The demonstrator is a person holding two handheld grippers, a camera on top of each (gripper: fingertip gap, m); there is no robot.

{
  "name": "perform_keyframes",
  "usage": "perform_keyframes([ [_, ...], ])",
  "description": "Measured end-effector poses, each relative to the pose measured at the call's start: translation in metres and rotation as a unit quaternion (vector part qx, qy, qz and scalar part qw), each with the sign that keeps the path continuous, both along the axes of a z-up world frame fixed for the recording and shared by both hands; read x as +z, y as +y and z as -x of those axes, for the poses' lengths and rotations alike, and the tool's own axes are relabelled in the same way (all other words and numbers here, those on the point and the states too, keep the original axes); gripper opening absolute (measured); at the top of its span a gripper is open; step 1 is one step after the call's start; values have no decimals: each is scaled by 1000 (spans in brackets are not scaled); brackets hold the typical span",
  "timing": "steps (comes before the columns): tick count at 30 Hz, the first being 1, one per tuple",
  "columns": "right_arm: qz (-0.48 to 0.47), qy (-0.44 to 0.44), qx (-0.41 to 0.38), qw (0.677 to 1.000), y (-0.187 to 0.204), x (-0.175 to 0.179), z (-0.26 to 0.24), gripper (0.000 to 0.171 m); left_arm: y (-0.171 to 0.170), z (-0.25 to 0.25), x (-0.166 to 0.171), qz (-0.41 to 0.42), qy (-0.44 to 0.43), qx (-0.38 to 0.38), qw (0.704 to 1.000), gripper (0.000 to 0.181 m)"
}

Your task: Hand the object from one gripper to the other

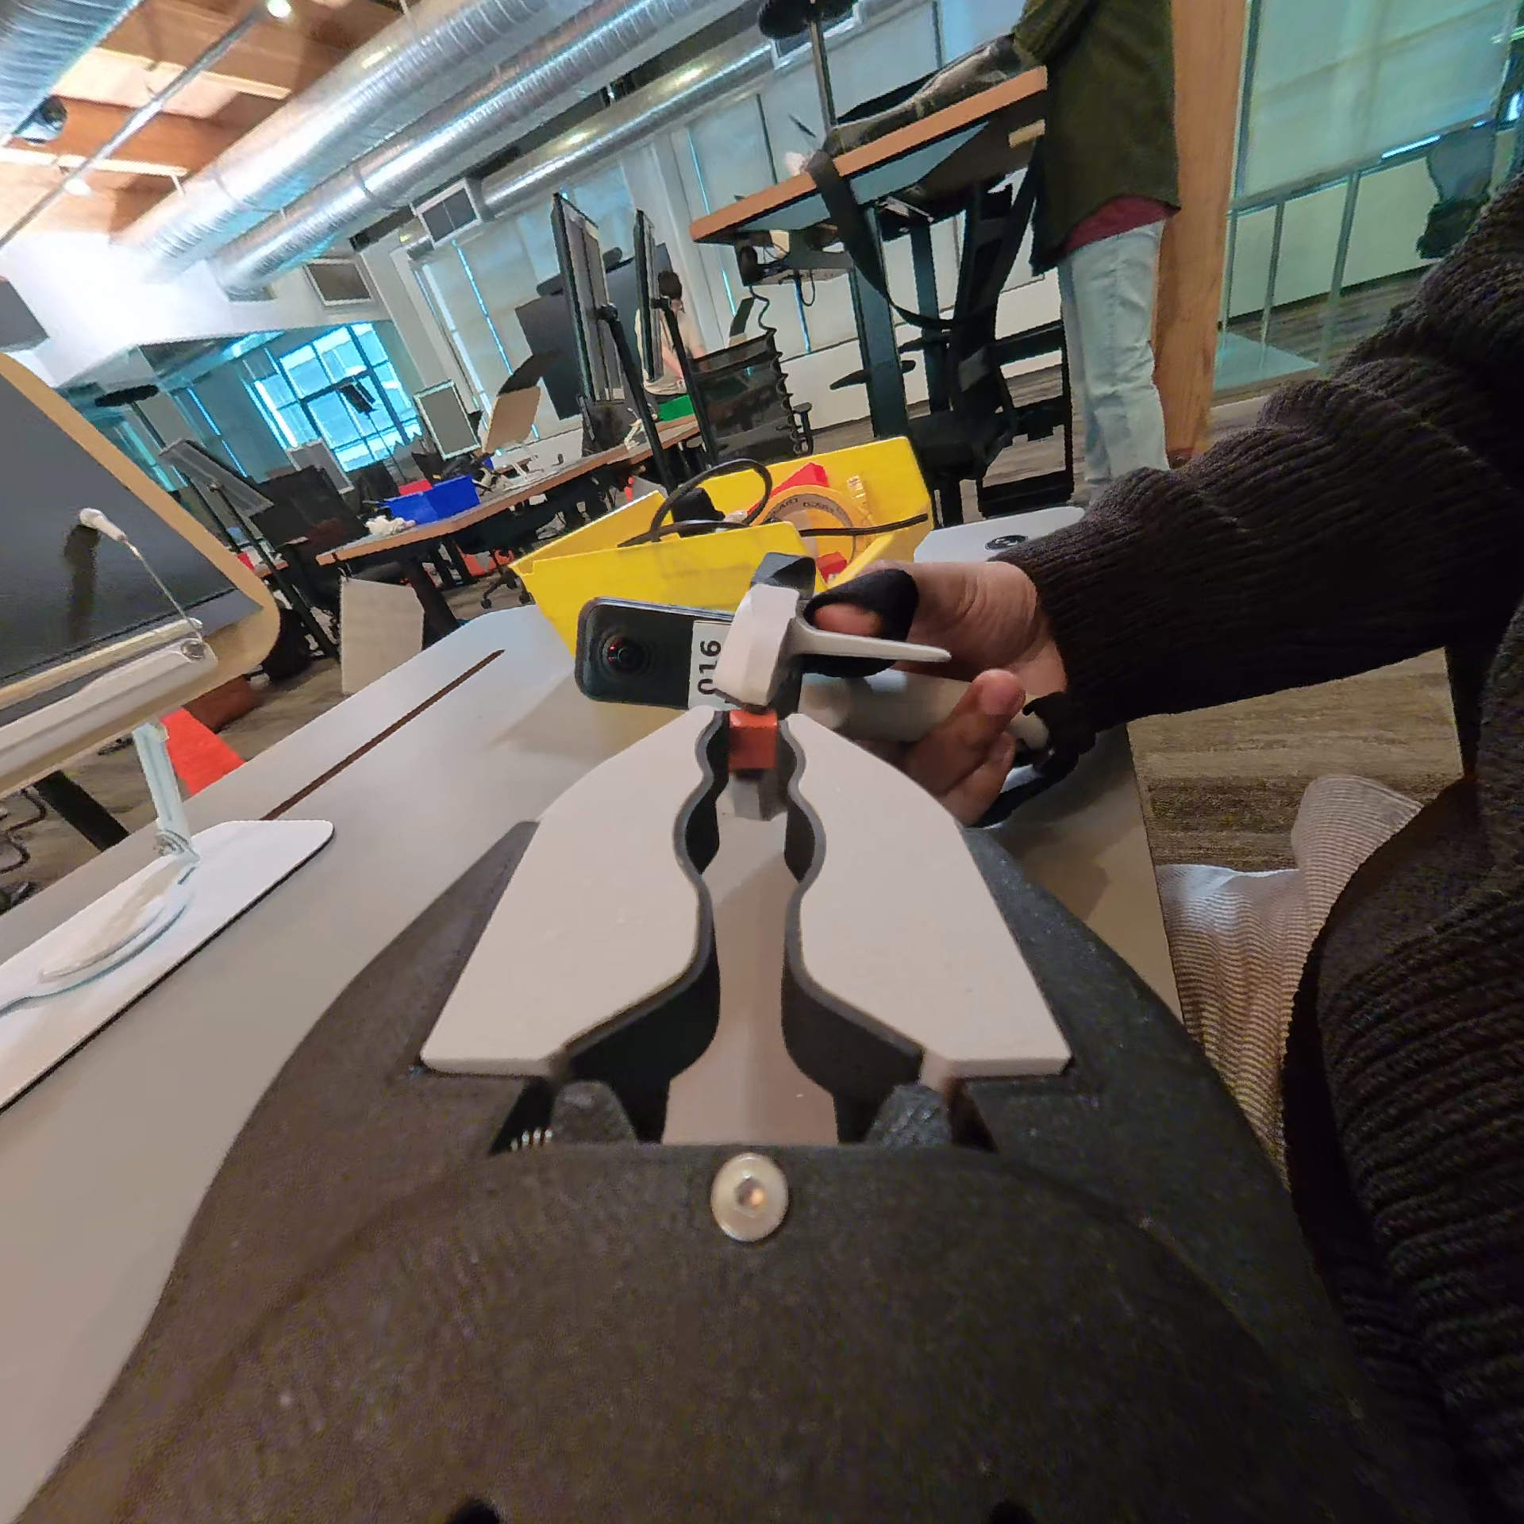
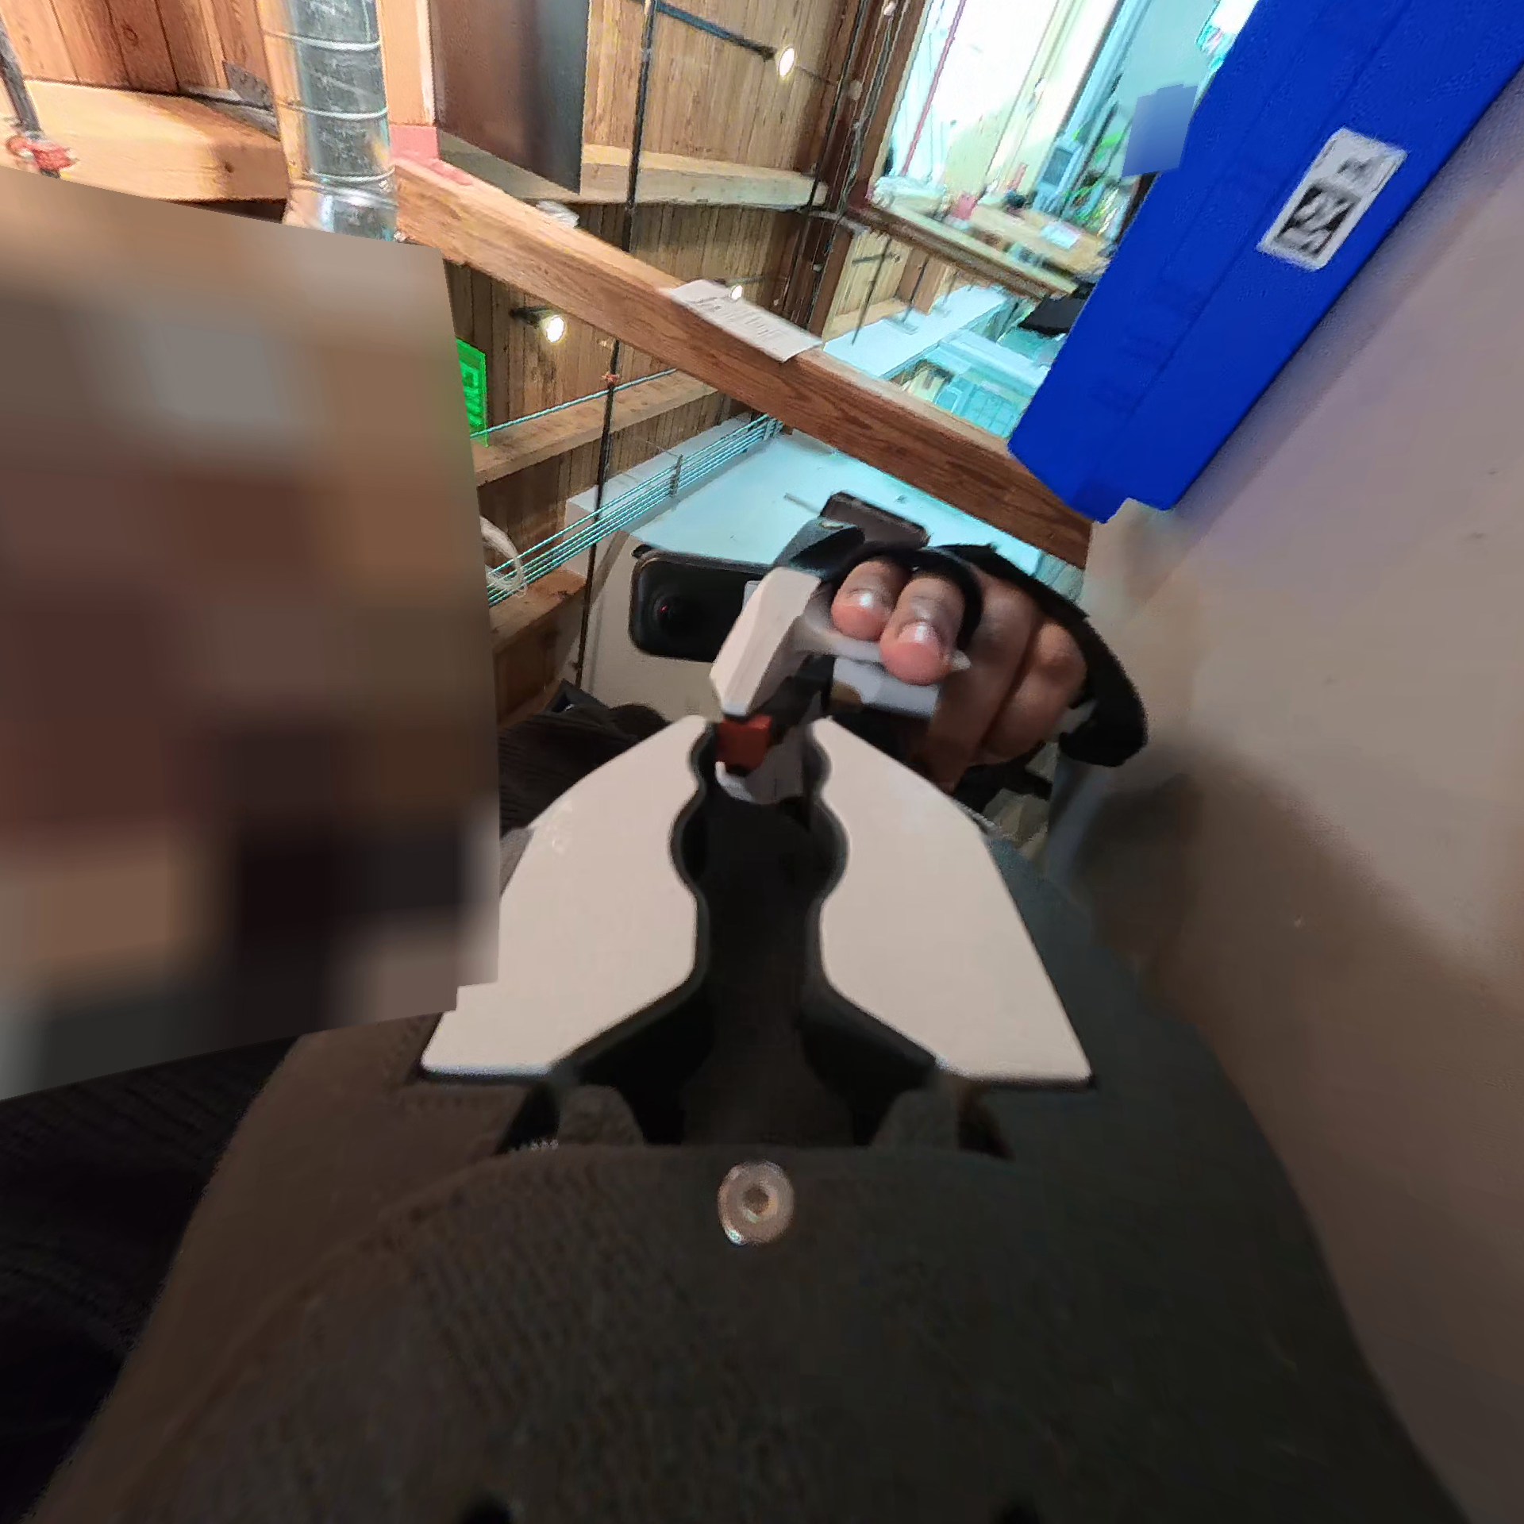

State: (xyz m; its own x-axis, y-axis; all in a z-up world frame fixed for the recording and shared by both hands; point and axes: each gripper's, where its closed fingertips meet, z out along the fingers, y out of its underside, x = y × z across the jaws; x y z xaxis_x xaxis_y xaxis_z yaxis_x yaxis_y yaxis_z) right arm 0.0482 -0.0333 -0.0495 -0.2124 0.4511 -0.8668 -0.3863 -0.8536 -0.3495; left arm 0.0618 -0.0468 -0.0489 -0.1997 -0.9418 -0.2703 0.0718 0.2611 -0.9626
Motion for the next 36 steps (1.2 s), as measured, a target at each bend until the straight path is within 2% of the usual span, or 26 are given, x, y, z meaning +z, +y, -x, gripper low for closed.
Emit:
perform_keyframes([
  [1,2,-8,-18,1000,4,-3,-2,27,1,0,1,1,-1,3,1000,10],
  [5,-6,-62,-103,993,22,-12,-18,36,11,-3,-4,-17,19,39,999,10],
  [9,-45,-196,-162,966,29,-27,-27,31,26,-8,-22,-75,71,100,990,10],
  [16,-96,-346,-182,916,30,-45,-20,31,33,-12,-47,-190,143,155,959,10],
  [30,-115,-407,-169,890,26,-54,-12,12,32,-13,-56,-236,170,173,941,10],
  [36,-109,-399,-173,894,26,-51,-14,11,31,-14,-55,-202,161,166,952,13],
])
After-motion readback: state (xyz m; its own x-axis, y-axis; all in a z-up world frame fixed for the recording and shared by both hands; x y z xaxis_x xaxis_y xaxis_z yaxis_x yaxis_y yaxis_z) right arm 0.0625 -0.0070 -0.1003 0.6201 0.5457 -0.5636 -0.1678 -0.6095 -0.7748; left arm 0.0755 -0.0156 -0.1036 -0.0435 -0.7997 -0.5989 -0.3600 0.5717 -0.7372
